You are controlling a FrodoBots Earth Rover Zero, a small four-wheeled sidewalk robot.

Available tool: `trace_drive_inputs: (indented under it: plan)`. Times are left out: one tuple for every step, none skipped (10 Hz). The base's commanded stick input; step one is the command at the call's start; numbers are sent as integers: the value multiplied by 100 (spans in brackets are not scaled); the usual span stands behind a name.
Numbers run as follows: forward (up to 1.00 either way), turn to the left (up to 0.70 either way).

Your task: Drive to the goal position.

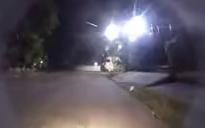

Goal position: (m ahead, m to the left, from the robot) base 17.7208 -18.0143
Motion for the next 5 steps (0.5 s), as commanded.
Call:
trace_drive_inputs:
  plan:
    - [70,0]
    - [70,0]
    - [70,0]
    - [70,0]
    - [70,0]
